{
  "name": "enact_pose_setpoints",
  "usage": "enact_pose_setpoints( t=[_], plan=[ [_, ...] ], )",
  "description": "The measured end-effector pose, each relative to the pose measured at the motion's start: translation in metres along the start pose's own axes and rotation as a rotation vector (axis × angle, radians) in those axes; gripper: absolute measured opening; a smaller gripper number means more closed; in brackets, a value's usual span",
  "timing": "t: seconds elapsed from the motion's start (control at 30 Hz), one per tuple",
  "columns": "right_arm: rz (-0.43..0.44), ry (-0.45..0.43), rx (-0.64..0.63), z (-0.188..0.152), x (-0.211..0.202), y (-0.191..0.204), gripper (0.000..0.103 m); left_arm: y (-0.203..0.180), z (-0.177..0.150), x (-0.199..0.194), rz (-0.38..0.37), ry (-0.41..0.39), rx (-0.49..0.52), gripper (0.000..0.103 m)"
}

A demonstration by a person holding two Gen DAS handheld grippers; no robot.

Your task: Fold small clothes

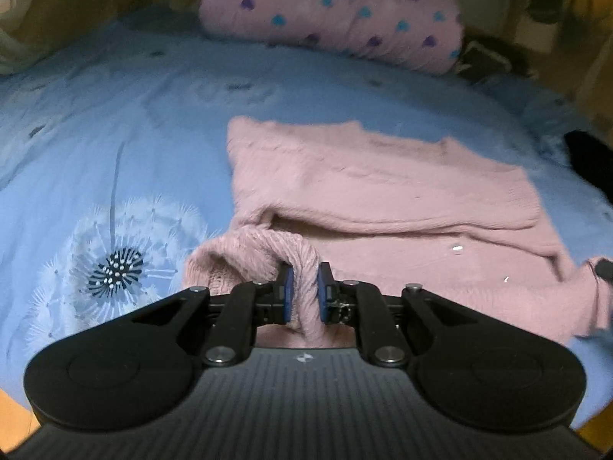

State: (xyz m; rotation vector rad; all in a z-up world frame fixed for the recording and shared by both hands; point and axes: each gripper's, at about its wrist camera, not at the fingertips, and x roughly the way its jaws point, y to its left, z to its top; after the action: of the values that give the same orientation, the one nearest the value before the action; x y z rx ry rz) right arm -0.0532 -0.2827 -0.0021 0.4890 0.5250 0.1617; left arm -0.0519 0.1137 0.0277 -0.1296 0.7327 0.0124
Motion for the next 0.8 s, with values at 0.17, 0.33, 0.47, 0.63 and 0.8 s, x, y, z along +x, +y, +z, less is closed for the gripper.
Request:
enact_pose_setpoints(
  t=[0.17, 0.33, 0.47, 0.63, 0.8],
  plan=[
    [-0.065, 0.040, -0.003, -0.018, 0.027, -0.011, 0.021, -0.002, 0.007, 0.004, 0.019, 0.027, 0.024, 0.026],
    [-0.089, 0.052, -0.129, -0.016, 0.019, 0.002, 0.040, 0.005, 0.007, -0.020, 0.020, 0.008, 0.077, 0.063],
    [-0.097, 0.046, -0.303, -0.014, 0.000, 0.015, 0.060, 0.005, 0.004, -0.042, 0.036, -0.007, 0.120, 0.068],
    [-0.080, 0.072, -0.548, -0.021, -0.018, 0.040, 0.060, -0.012, 0.002, -0.052, 0.010, -0.011, 0.221, 0.075],
    [-0.001, 0.107, -0.718, -0.031, -0.020, 0.068, 0.060, -0.027, -0.007, -0.056, -0.006, -0.004, 0.310, 0.079]
  ],
)
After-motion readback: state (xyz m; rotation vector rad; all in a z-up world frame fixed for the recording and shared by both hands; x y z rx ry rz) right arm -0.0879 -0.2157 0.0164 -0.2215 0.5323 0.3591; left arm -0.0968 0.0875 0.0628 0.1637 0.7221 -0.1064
